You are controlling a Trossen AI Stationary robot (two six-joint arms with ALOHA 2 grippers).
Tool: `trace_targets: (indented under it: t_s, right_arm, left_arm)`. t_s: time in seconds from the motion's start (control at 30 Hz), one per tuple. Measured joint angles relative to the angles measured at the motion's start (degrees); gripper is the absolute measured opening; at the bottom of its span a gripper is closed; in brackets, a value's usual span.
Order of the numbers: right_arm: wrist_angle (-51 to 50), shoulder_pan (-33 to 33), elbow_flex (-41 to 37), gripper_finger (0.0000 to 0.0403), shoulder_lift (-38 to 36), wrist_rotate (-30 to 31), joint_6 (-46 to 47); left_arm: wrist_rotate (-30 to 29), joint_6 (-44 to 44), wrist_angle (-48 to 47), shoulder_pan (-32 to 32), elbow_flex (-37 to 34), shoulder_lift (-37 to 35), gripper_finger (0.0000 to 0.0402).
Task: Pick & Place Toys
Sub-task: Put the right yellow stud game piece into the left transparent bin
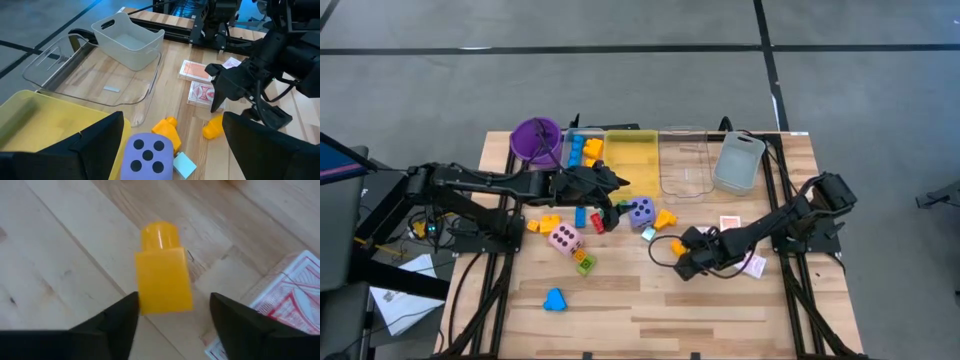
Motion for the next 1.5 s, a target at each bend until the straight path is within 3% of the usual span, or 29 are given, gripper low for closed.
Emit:
trace_targets:
  t_s: [0.3,0.6,0.77,1.13,1.3,1.5]
  right_arm:
    - [0.71,-0.64,0.12,0.0068,-1.41,-0.32,-0.99]
    - [0.96,-1.15,4.88,0.0004,-7.46,1.90,-9.78]
    - [1.93,-2.01,7.82,0.0015,-9.50,1.94,-13.58]
    - [6.98,-2.94,9.74,0.0085,-10.59,1.57,-13.72]
    - [13.31,-2.91,9.76,0.0126,-10.10,0.04,-17.03]
    - [15.28,-3.18,9.80,0.0184,-10.12,-0.94,-17.78]
  left_arm:
    - [-0.03,0.01,-0.04,0.00,0.00,0.02,0.0333]
    - [-2.71,0.15,-0.03,0.33,0.00,0.02,0.0333]
    - [-2.39,0.15,-0.56,0.11,0.00,0.02,0.0333]
    - [-2.19,0.60,-3.38,0.11,0.00,0.04,0.0333]
    - [-2.19,6.66,-12.02,0.11,0.02,-0.13,0.0333]
    - [-2.16,4.87,-30.58,0.11,0.02,-2.08,0.0333]
